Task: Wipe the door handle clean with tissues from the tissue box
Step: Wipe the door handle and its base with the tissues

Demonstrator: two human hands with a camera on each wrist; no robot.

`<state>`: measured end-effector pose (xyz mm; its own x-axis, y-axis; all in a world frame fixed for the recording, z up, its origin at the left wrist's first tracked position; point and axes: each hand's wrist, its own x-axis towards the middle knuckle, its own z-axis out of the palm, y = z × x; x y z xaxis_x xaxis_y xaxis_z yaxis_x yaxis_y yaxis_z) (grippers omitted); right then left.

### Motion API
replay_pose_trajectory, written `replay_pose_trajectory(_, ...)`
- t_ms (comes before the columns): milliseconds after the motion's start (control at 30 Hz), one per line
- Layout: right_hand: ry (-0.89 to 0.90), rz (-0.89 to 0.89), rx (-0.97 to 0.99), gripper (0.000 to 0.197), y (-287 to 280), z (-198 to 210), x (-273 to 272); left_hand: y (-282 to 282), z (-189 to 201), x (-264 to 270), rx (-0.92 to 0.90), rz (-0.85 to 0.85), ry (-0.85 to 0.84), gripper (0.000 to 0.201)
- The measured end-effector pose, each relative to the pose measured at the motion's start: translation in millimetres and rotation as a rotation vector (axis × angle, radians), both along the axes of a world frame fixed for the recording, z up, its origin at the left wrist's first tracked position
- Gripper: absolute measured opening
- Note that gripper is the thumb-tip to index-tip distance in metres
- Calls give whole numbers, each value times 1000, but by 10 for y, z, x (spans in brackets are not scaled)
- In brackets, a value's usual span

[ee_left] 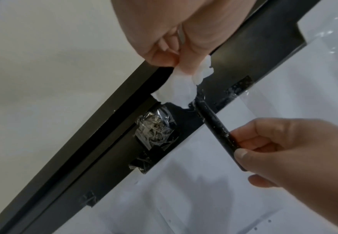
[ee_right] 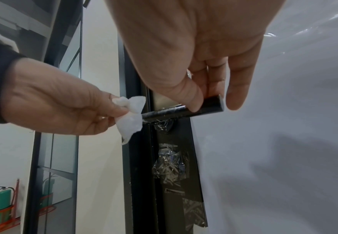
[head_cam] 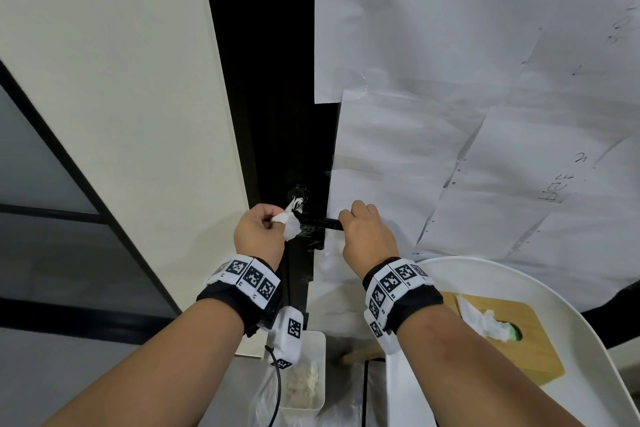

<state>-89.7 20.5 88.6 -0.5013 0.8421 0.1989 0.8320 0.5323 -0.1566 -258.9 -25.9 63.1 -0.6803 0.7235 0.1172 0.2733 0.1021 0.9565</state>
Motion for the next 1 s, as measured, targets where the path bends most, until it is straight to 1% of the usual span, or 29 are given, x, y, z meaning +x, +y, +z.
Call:
replay_pose_trajectory(67,-5,-1,3,30,-1,-3,0,21,23,-4,-1,-6,46,28)
replay_pose_trajectory(133,-7,0,0,31,-1,-3,1,26,60,4,5,-1,81,25)
replay_pose_trajectory(267,-2,0,2,31,0,-4,4,7,86,32,0,59,111,10)
replay_pose_trajectory(333,-5,1,1,31,1,-7,1,-10,40,55,-53,87,71,4)
replay_pose_trajectory(400,-12,1,-1,31,3,-6,2,-26,-22,93,-104,76,17,9)
replay_pose_trajectory(500,-15,2,-2,30,3,-3,0,-27,-45,158,-133,19,-6,22)
replay_pose_trajectory(567,-17,2,-2,30,-1,0,-3,-2,-2,188,-140,5,17,29)
replay_pose_trajectory(667,-13,4,-2,30,-7,7,-3,59,67,196,-160,6,80,33)
replay_pose_trajectory(800,-15,5,5,30,-2,9,3,110,85,145,-196,-28,149,30)
replay_pose_trajectory(933,-9,9,3,32,0,2,10,89,40,15,-169,-10,120,18)
replay_pose_trajectory(1000,-7,7,4,32,3,-3,10,61,49,-32,-147,16,136,17)
